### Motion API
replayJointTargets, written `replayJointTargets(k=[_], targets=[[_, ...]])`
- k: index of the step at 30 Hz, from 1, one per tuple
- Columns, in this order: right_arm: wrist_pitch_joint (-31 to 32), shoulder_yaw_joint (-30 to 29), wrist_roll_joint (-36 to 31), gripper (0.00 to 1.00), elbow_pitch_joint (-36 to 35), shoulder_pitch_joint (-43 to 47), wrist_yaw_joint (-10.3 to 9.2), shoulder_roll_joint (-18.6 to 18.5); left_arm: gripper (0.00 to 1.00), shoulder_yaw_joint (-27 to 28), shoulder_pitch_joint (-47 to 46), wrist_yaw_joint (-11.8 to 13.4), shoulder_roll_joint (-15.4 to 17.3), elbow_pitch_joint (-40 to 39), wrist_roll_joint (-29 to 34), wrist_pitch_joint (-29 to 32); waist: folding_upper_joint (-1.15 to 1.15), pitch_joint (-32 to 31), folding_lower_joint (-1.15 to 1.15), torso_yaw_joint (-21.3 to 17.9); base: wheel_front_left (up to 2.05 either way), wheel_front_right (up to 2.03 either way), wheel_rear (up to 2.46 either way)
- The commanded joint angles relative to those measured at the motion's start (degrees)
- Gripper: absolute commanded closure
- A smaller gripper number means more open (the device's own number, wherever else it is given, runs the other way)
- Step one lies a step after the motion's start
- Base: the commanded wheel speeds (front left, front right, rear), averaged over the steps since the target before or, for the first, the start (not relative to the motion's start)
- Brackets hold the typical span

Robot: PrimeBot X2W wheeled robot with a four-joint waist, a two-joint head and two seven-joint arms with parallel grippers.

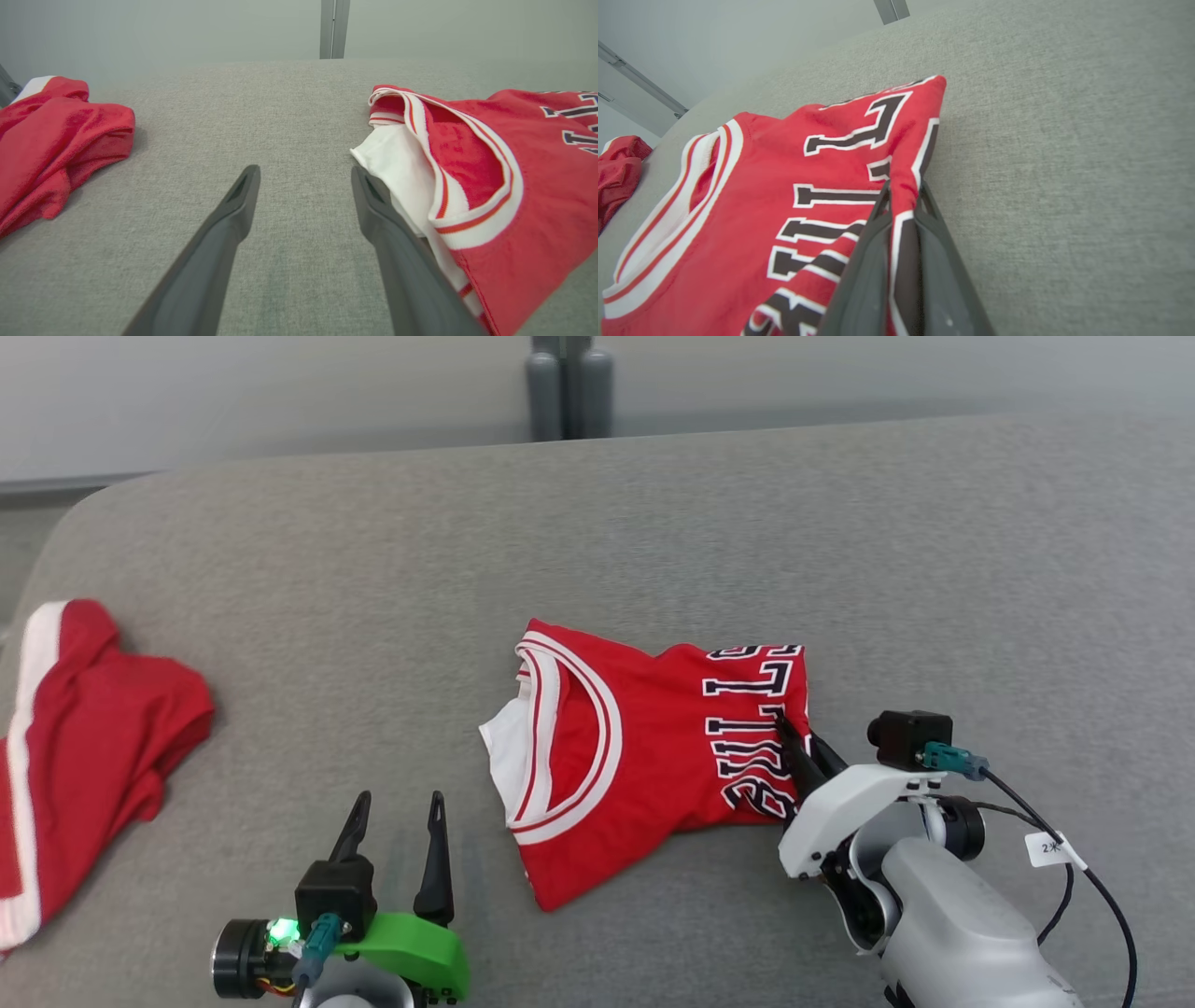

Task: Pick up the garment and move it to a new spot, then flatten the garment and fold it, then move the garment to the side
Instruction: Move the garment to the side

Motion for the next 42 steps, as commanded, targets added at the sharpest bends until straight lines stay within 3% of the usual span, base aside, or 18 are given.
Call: replayJointTargets(k=[1,11,21,25,31,42], targets=[[0.0,0.3,0.2,1.00,-0.5,0.9,-0.11,-0.4,0.00,-0.1,-1.0,0.1,0.2,0.0,-0.1,0.0,0.00,-2.6,0.00,-13.5,0.00,0.00,0.00],[0.0,2.6,3.3,1.00,-4.4,1.9,-0.11,-0.2,0.00,0.9,-1.2,0.2,0.2,0.6,0.5,0.0,0.00,-1.6,0.00,-30.1,0.00,0.00,0.00],[0.0,-0.8,1.0,1.00,-7.1,2.7,-0.10,-0.2,0.00,-2.0,-6.0,-1.7,0.3,3.0,1.3,0.0,0.00,2.4,0.00,-31.6,0.00,0.00,0.00],[0.0,0.5,-0.3,1.00,-5.7,0.4,-0.10,-0.2,0.00,-1.1,-5.0,-0.6,0.3,2.2,1.5,0.0,0.00,3.1,0.00,-31.1,0.00,0.00,0.00],[0.0,-3.9,-4.8,1.00,-1.4,-6.1,-0.10,-3.2,0.00,-1.5,-7.0,-1.3,0.3,1.3,3.1,0.0,0.00,6.9,0.00,-23.2,0.00,0.00,0.00],[0.0,-20.1,-13.4,1.00,11.0,-19.6,-0.11,-14.9,0.00,-0.9,-11.0,-2.3,0.3,0.0,6.3,0.0,0.00,14.1,0.00,-10.6,0.00,0.00,0.00]])
